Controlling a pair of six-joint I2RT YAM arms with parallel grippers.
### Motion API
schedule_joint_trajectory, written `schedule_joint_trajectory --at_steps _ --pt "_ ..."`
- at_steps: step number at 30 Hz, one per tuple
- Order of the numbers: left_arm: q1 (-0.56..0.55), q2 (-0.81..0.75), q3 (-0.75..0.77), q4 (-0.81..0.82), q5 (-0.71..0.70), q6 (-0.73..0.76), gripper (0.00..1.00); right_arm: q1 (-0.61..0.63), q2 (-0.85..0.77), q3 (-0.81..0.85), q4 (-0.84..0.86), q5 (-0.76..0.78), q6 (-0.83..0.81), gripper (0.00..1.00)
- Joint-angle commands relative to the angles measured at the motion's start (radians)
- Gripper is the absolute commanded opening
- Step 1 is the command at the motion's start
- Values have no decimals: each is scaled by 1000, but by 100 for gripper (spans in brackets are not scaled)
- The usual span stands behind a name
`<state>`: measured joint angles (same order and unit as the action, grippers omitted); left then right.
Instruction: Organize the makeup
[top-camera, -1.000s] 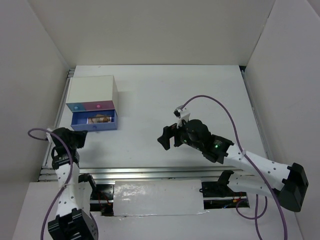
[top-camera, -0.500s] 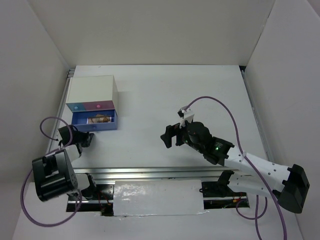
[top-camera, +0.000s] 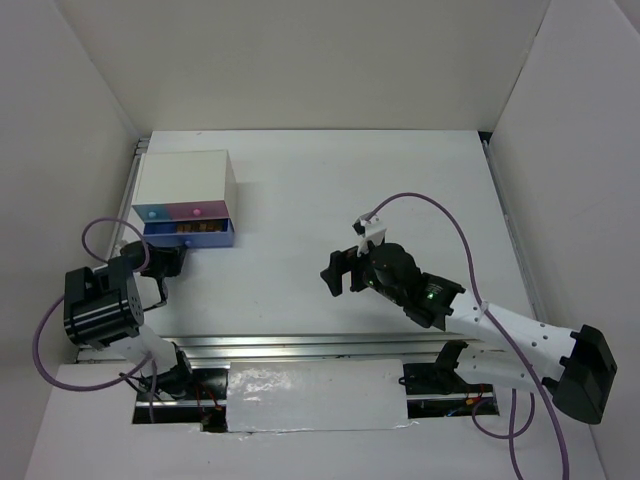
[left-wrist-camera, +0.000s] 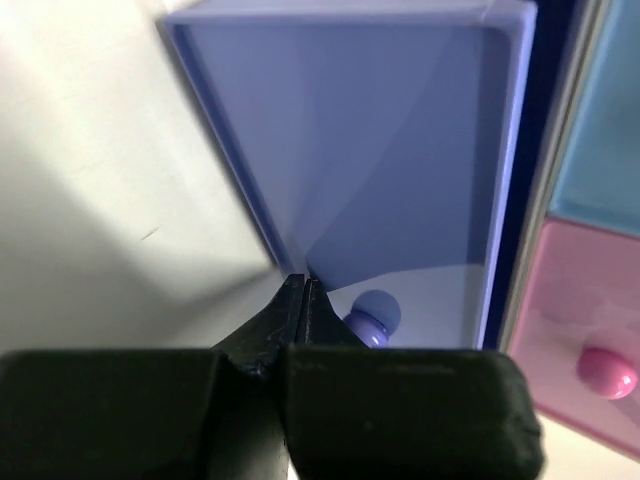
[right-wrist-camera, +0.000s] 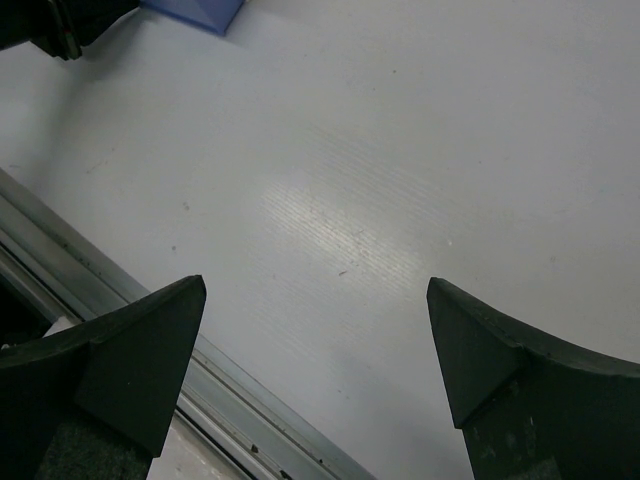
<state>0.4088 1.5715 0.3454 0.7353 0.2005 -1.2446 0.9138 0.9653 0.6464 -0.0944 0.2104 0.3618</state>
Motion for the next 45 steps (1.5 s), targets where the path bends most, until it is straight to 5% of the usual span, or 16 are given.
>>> schedule_joint_trajectory --at_steps 1,20,23,26,27,31,37,45 --pt "-34 79 32 257 33 -47 6 -6 7 19 39 23 -12 100" --pt "-91 233 121 361 -35 -72 15 -6 92 45 30 3 -18 100" --pt "-110 110 38 325 -23 -70 28 -4 90 48 28 0 -18 100" --pt "-207 -155 41 16 -77 39 55 -6 76 41 38 9 -6 100" --pt "-305 -238 55 -224 -134 107 73 -6 73 33 45 12 0 100" --pt "-562 -651 116 -557 -398 269 98 -6 26 18 55 41 25 100" --pt "-610 -757 528 -1191 -335 622 99 8 -144 146 -216 207 204 100" --pt "-674 -1033 647 -1441 -444 798 100 16 -476 357 -574 307 215 100"
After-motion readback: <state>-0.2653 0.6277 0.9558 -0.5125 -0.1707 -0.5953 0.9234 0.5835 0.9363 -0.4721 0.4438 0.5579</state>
